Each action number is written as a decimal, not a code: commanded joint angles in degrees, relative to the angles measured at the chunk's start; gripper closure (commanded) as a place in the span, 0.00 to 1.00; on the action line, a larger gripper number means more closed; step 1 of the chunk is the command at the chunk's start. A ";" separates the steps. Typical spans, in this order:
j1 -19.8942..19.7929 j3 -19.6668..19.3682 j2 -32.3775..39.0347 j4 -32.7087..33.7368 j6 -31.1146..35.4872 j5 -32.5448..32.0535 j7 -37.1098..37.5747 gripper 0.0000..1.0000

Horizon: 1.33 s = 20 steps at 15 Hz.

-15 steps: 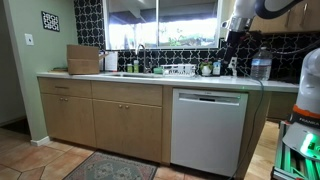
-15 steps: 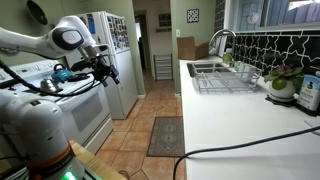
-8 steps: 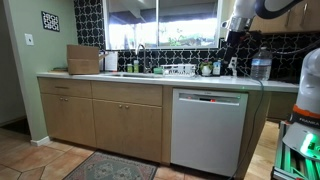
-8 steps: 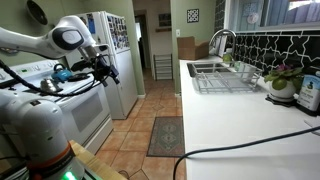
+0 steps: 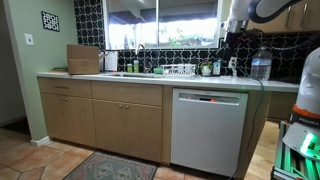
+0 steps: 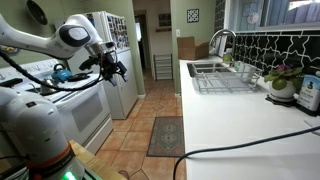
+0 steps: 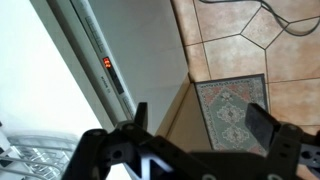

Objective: Push the third gray button from the right on the dishwashing machine

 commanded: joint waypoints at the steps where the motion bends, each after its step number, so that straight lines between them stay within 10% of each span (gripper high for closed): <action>1: -4.91 -0.79 7.44 0.18 4.01 -7.51 1.57 0.00; 20: -17.28 -11.60 45.09 0.44 46.88 -19.66 4.27 0.00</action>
